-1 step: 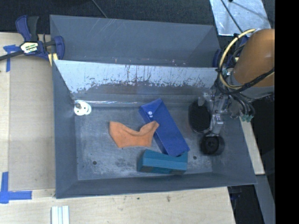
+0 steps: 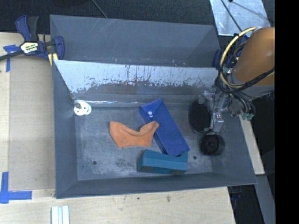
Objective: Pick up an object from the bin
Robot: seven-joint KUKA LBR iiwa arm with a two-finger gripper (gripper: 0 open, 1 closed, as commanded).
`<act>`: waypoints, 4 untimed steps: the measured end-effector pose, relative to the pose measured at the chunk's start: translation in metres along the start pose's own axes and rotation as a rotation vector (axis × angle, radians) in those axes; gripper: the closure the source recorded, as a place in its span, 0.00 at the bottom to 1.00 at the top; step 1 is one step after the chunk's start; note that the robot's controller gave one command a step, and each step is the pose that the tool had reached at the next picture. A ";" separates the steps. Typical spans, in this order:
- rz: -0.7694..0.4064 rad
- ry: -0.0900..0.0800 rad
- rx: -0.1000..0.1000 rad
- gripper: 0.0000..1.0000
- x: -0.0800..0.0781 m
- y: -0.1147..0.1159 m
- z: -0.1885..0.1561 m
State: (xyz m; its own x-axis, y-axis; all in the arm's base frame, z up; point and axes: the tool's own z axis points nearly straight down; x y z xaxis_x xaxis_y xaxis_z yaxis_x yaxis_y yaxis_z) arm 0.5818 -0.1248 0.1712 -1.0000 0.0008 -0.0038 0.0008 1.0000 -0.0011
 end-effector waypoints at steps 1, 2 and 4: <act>-0.024 -0.005 0.001 0.00 -0.006 -0.006 0.033; 0.023 0.002 -0.001 0.00 -0.011 -0.012 0.055; 0.027 -0.011 -0.006 1.00 -0.018 -0.022 0.087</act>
Offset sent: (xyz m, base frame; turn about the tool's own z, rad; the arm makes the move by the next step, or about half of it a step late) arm 0.0114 -0.0119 -0.0544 0.0213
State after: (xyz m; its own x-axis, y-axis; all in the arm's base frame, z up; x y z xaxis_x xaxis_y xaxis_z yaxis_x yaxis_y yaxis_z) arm 0.6003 -0.1471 0.0842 -0.9995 0.0282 -0.0150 0.0281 0.9996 0.0050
